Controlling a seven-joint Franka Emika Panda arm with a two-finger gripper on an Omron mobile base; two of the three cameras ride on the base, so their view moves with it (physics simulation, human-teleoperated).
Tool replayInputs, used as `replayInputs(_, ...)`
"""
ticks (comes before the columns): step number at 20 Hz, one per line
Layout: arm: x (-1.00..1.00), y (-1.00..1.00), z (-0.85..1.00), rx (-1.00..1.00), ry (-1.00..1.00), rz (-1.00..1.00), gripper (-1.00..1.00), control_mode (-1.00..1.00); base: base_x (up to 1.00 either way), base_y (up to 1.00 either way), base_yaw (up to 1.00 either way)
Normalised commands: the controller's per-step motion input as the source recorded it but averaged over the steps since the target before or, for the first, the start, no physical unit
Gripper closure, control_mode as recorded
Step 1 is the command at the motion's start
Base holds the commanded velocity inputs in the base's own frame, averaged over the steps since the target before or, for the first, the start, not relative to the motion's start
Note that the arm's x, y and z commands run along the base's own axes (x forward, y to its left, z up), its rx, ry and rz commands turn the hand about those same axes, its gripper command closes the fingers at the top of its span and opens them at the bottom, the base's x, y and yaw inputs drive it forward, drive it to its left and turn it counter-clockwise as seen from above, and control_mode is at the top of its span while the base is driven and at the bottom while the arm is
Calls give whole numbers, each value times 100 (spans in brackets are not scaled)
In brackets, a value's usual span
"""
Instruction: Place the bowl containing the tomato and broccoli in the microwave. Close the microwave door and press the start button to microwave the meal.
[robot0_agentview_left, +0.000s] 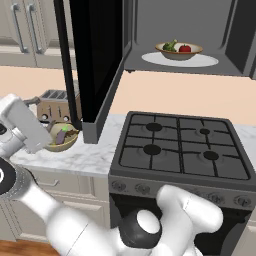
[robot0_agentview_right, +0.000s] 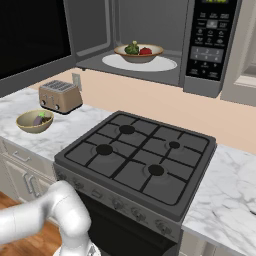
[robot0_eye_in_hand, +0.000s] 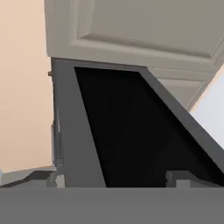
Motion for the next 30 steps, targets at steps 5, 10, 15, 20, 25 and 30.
replayInputs(5, 0, -90, 41, 10, -13, -25, -100, -100, 0, 0, 0)
replayInputs(10, -7, -92, 41, 9, -14, -20, -100, -100, 0, 0, 0)
replayInputs(15, -56, -100, 18, 6, -22, -17, -100, -100, 0, 0, 0)
replayInputs(20, -76, -100, 31, 7, -20, -14, -100, -100, 0, 0, 0)
replayInputs(25, -64, -100, 26, 9, -15, -8, -100, -100, 0, 0, 0)
replayInputs(30, -48, -100, 2, 15, -9, 0, -100, -100, 0, 0, 0)
